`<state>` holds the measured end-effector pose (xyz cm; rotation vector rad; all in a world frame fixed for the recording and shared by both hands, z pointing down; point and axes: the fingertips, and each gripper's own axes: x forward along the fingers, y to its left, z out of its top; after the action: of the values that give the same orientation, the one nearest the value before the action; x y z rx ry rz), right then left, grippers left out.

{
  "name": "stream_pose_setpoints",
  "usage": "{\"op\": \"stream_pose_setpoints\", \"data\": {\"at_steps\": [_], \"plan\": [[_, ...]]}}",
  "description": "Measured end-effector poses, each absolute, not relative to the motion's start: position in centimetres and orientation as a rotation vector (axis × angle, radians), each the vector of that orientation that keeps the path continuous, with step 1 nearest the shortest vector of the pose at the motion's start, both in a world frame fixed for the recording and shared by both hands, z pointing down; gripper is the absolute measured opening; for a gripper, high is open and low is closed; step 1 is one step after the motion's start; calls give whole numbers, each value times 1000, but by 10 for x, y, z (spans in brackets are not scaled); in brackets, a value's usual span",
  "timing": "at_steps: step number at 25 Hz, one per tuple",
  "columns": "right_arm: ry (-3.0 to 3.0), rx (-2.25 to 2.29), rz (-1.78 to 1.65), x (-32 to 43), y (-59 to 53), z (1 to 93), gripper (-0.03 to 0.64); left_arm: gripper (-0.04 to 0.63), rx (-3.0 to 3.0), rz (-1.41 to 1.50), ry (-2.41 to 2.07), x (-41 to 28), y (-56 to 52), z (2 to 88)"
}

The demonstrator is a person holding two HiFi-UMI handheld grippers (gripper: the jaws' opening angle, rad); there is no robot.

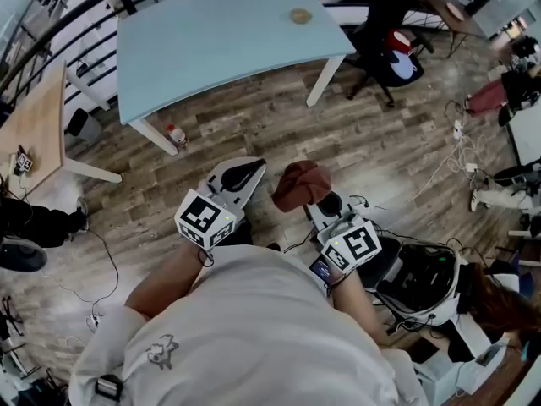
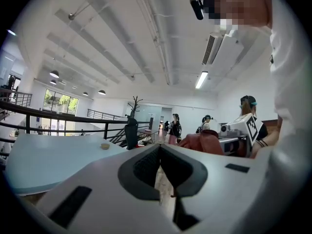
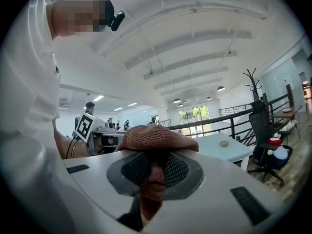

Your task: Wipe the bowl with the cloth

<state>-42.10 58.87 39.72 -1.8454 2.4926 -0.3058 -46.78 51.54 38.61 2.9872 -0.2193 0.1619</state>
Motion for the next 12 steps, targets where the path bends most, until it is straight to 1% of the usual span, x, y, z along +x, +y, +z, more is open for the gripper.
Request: {"op": "stream_pose_setpoints", "data": {"at_steps": [12], "plan": [[2379, -1979, -288, -402, 458, 374, 63, 14, 2983, 149, -44, -447, 384, 365]]}}
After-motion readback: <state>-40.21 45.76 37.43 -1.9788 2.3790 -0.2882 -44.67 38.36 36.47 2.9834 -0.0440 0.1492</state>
